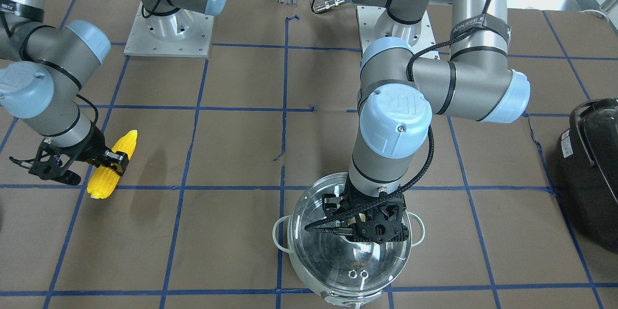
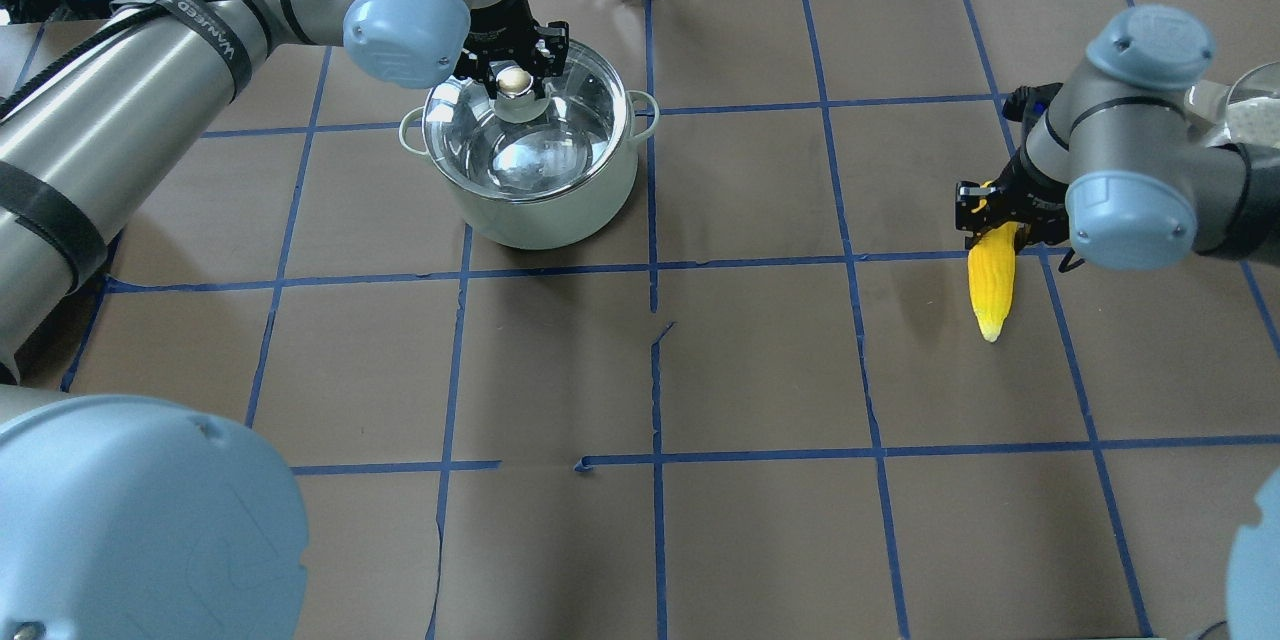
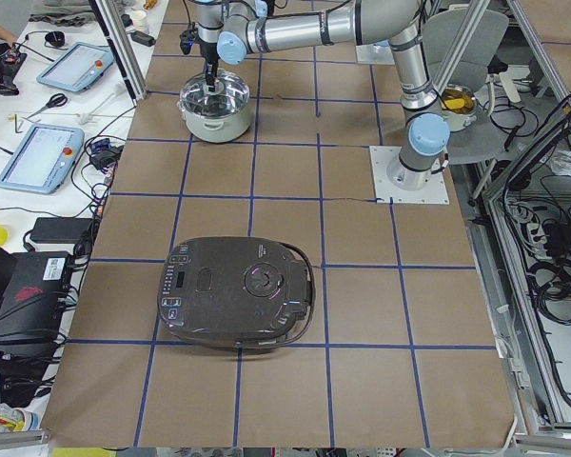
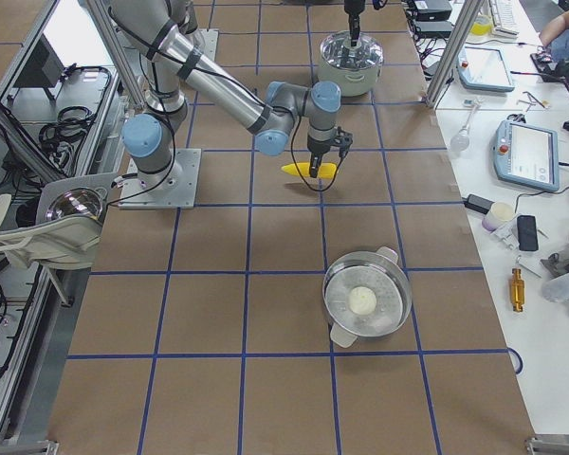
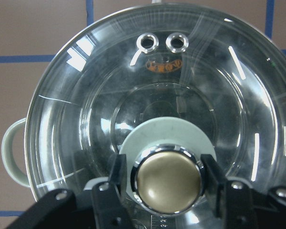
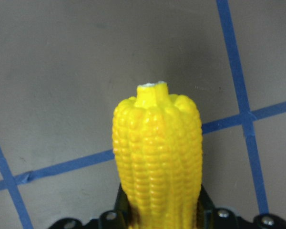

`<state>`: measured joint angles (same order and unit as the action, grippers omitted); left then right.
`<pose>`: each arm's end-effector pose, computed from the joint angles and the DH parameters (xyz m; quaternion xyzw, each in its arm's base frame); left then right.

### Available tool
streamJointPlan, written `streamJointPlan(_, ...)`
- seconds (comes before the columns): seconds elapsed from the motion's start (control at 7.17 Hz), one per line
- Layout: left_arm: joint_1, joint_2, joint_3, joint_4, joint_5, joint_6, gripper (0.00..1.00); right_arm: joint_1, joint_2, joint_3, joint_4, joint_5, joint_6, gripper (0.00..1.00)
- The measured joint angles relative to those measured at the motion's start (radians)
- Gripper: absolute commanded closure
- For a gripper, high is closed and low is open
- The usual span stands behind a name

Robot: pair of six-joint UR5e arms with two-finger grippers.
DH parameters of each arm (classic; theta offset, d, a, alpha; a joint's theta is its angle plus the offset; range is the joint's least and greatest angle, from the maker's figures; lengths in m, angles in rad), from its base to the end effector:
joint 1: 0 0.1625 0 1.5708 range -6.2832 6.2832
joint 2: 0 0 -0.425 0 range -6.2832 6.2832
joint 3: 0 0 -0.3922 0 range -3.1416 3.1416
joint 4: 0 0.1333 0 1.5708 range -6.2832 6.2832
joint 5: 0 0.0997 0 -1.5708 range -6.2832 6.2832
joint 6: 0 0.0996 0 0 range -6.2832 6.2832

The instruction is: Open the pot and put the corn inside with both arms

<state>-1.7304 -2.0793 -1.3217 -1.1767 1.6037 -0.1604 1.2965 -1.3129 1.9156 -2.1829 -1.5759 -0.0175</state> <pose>-0.2393 -0.6686 0.3479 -0.0015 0.9976 -0.0690 0.0055 -0.0163 -0.5482 0.2525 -0.1281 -0.9918 0.0043 0.0032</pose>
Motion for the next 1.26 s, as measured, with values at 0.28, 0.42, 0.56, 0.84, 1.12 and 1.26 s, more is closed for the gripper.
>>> streamJointPlan(0.28,-0.003,0.027,0.001,-0.016,-0.009,-0.002,0.60,0.048,0.008,-0.139,0.115,0.010,0.013,1.00)
streamJointPlan(0.42,-0.003,0.036,0.000,-0.022,-0.010,-0.001,0.60,0.079,0.020,-0.184,0.143,0.012,0.042,1.00)
streamJointPlan(0.56,-0.002,0.045,0.005,-0.035,-0.010,0.003,0.62,0.117,0.037,-0.220,0.154,0.014,0.077,1.00)
streamJointPlan(0.84,0.047,0.099,0.020,-0.125,-0.002,0.056,0.66,0.213,0.064,-0.317,0.196,0.012,0.165,1.00)
streamJointPlan(1.12,0.205,0.147,-0.011,-0.159,0.017,0.243,0.67,0.309,0.091,-0.469,0.311,0.004,0.239,1.00)
streamJointPlan(1.26,0.295,0.161,-0.038,-0.149,0.027,0.361,0.67,0.367,0.117,-0.545,0.353,0.002,0.298,1.00)
